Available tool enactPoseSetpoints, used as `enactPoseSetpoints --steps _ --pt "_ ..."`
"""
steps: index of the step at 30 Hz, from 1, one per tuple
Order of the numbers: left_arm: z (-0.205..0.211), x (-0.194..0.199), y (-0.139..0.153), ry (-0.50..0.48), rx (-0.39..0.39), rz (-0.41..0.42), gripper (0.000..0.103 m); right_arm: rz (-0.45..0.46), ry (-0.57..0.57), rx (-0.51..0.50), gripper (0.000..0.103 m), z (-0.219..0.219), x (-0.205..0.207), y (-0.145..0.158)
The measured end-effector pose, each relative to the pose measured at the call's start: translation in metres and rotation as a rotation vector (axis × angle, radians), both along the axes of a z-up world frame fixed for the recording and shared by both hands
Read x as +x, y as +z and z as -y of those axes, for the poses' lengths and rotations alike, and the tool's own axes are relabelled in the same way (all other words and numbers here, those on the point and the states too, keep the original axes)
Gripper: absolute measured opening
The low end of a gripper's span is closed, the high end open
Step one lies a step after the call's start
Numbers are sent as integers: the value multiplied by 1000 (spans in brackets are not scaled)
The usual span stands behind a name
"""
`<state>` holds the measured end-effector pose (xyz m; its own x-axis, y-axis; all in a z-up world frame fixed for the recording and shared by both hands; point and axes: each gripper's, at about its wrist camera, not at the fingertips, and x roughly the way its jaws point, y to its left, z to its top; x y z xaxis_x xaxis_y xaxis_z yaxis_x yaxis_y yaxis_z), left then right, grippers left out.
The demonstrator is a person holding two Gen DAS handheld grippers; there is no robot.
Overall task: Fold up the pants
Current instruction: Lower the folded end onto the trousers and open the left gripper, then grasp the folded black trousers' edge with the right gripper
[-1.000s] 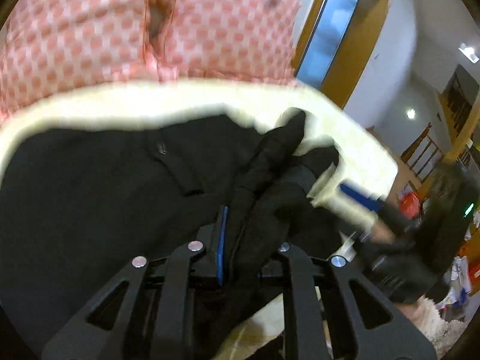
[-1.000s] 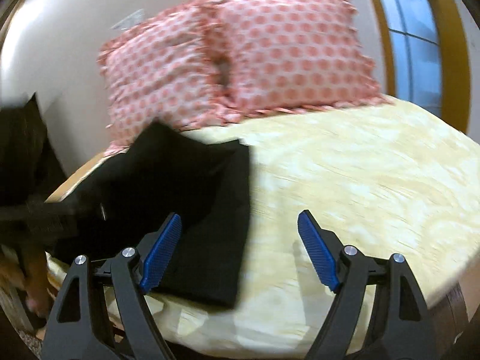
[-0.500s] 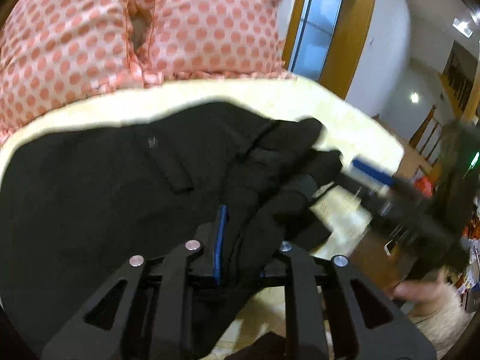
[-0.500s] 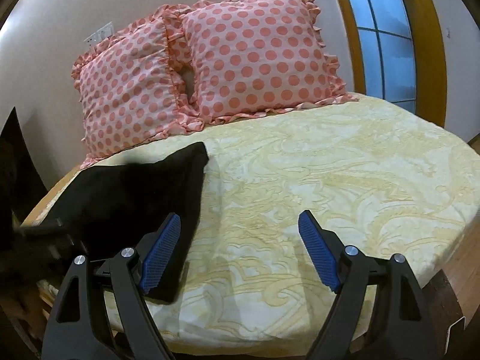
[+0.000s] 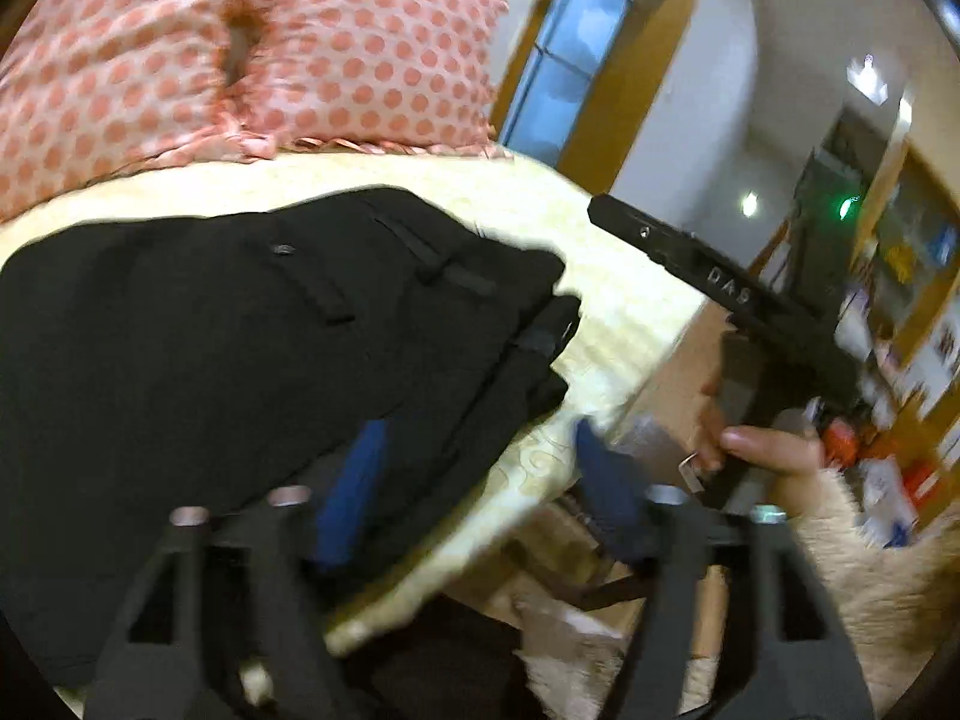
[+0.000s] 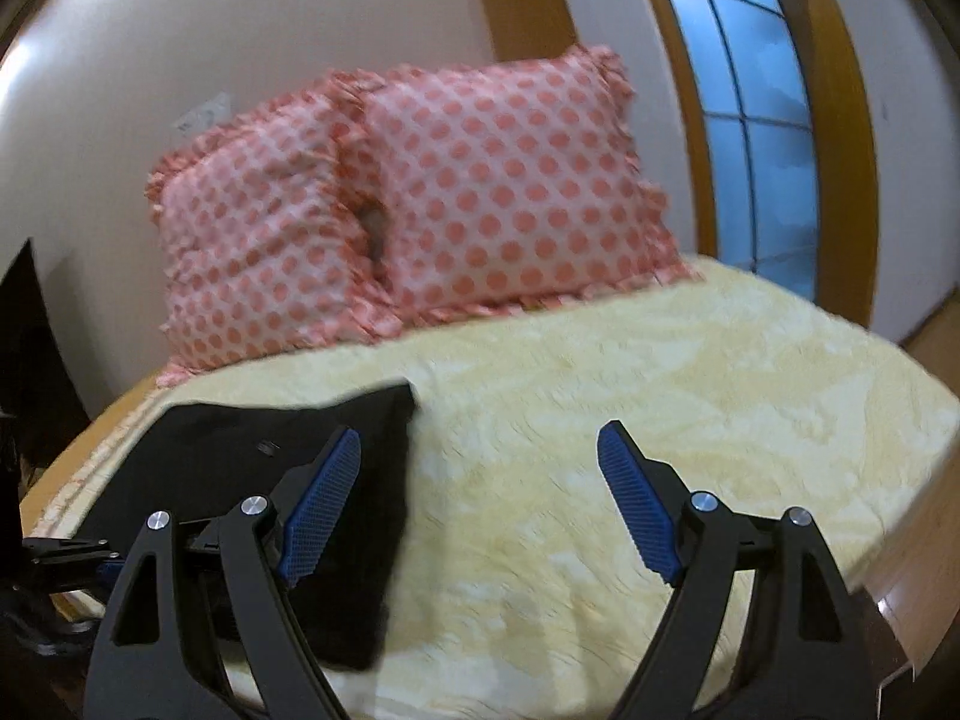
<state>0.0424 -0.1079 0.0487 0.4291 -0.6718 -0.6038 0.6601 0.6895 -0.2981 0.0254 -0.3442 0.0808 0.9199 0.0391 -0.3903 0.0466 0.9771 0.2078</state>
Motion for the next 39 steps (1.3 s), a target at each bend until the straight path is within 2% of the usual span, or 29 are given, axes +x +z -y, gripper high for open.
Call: enactPoseSetpoints --steps 1,3,4,6,10,12,14,16,17,19,21,22,24,26,27,28,29,32,34,36,39 --pt "-15 -1 9 54 -15 26 81 16 23 -5 83 -6 1 4" --pt "-40 0 24 196 -15 105 101 39 97 -19 83 -25 3 12" --pt "-55 2 30 295 -12 155 101 44 148 -29 83 -38 6 14" --pt "-72 10 33 416 15 178 101 42 234 -41 83 -61 11 14" --pt "-85 28 16 543 132 143 101 5 361 -71 83 -101 22 4" --pt "-82 32 0 557 211 116 101 -37 372 -70 83 -108 29 -3" --pt "-80 33 -11 554 252 96 101 -124 361 -59 83 -110 39 -18" --pt "-81 34 -28 541 300 62 101 -260 341 -55 84 -111 50 -41" --pt "-81 40 -33 533 300 50 101 -304 342 -75 84 -112 53 -51" --pt "-84 39 -33 540 287 62 101 -286 341 -150 83 -121 47 -50" --pt "-84 38 -27 545 277 50 101 -270 331 -128 83 -119 46 -41" --pt "-84 37 -23 530 250 63 101 -240 333 -90 83 -115 44 -36" --pt "-80 34 -21 527 257 93 101 -221 319 -76 87 -111 44 -33" --pt "-76 38 -32 535 314 81 101 -278 308 -123 87 -114 50 -46" --pt "-77 37 -37 537 296 89 101 -306 313 -152 87 -116 53 -53" --pt "-77 35 -36 541 286 103 101 -280 313 -211 87 -122 48 -53" --pt "-78 35 -36 540 283 104 101 -283 316 -225 87 -123 47 -51" --pt "-82 33 -36 535 257 113 101 -247 328 -142 87 -105 49 -32" --pt "-82 32 -36 531 257 126 101 -257 293 -41 87 -79 62 -22" --pt "-82 31 -37 530 253 132 101 -306 277 58 87 -57 80 -20" --pt "-82 31 -37 521 246 135 101 -441 266 233 87 -26 119 -34"
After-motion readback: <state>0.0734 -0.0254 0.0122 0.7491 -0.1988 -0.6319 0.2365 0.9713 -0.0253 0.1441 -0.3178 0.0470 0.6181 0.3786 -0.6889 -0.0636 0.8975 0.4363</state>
